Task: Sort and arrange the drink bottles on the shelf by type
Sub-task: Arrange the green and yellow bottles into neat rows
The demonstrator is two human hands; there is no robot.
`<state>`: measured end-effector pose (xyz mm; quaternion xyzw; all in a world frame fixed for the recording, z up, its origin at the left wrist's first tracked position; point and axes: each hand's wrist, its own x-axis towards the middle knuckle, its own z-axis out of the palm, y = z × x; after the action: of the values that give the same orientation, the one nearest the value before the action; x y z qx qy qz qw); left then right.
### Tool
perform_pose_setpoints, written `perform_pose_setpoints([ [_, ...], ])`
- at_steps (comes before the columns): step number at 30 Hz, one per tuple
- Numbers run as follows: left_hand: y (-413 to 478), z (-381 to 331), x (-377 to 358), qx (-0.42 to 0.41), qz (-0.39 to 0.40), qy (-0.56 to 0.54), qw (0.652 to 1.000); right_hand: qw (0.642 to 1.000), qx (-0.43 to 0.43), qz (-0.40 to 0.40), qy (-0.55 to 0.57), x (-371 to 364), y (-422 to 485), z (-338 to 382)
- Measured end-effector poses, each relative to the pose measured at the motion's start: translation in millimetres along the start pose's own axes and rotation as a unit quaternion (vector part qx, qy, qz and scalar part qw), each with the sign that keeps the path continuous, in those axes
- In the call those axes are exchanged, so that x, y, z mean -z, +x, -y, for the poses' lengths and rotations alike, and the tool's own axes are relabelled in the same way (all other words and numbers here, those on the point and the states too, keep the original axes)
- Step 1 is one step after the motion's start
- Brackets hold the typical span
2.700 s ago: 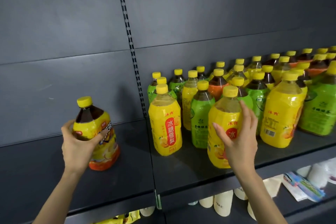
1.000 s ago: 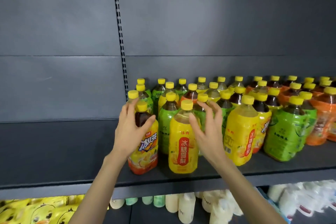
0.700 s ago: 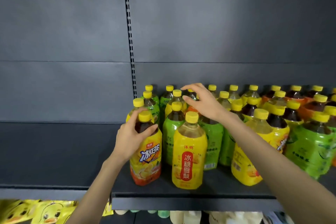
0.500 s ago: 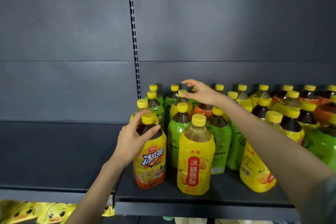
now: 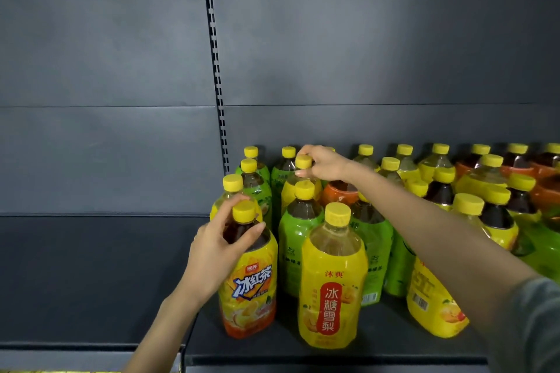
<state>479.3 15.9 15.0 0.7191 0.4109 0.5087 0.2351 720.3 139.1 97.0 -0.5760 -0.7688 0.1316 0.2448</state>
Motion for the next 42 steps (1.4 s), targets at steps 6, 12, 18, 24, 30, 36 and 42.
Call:
perform_pose_setpoints([
  [6,-1,-6,2,-0.026,-0.020,0.099,0.995,0.990,0.043,-0.072,0.111,33,-5,8],
  [12,15,-39,-1,-0.127,-0.123,0.258,0.950,0.973,0.134,-0.157,0.102,71,-45,41],
  [18,76,-91,-39,-0.118,-0.060,0.180,0.975,0.938,0.213,-0.268,0.065,91,-91,71],
  [24,78,-108,-78,-0.137,-0.098,0.053,0.984,0.919,0.225,-0.306,0.108,98,-142,81],
  [30,59,-151,-87,-0.174,-0.130,-0.010,0.976,0.897,0.241,-0.340,0.148,115,-185,88],
  [36,29,-194,-102,-0.186,-0.093,-0.072,0.975,0.913,0.203,-0.309,0.172,110,-232,65],
  [42,-8,-205,-133,-0.165,0.024,-0.081,0.983,0.882,0.150,-0.399,0.203,93,-290,33],
])
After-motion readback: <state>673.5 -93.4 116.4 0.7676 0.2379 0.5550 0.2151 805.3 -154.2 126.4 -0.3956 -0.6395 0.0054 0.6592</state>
